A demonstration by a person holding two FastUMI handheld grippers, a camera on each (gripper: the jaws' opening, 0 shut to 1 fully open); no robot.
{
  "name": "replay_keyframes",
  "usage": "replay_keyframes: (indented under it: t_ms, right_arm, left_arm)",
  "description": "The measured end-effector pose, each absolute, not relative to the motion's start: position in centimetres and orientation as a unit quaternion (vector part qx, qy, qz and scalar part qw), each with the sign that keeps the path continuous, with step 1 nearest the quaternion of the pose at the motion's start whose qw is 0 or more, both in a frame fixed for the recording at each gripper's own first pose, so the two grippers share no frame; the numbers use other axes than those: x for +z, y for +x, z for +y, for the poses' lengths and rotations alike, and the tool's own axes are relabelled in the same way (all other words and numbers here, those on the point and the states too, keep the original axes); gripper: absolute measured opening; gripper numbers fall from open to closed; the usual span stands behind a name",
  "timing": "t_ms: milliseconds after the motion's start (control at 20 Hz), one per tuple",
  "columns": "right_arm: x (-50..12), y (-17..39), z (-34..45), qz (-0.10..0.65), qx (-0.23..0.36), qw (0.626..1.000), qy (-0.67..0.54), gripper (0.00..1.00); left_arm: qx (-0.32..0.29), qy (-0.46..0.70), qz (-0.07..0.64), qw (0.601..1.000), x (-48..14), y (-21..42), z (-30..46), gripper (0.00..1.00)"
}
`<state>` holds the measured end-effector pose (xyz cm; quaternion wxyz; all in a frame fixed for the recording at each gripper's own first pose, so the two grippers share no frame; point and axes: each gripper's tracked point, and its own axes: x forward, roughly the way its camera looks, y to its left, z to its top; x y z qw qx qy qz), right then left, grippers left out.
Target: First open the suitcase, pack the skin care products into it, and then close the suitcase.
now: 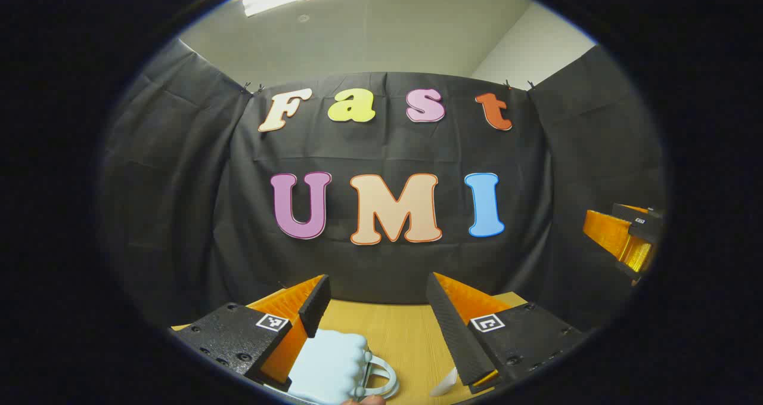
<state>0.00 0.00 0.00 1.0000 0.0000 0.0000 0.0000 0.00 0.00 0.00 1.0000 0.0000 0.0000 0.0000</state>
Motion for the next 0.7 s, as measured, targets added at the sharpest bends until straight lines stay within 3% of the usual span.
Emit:
replay_keyframes:
  t_ms: [200, 700]
  right_arm:
    - [-0.7, 0.2, 0.2, 0.008, 0.005, 1.000, -0.003, 0.98]
    - [-3.4, -0.5, -1.2, 0.052, -0.011, 0.999, -0.010, 0.99]
  left_arm:
    - [-0.008, 0.005, 0.017, 1.000, -2.0, 0.1, -0.5, 0.92]
    - [-0.026, 0.018, 0.171, 0.985, -14.2, 0.8, -0.8, 0.94]
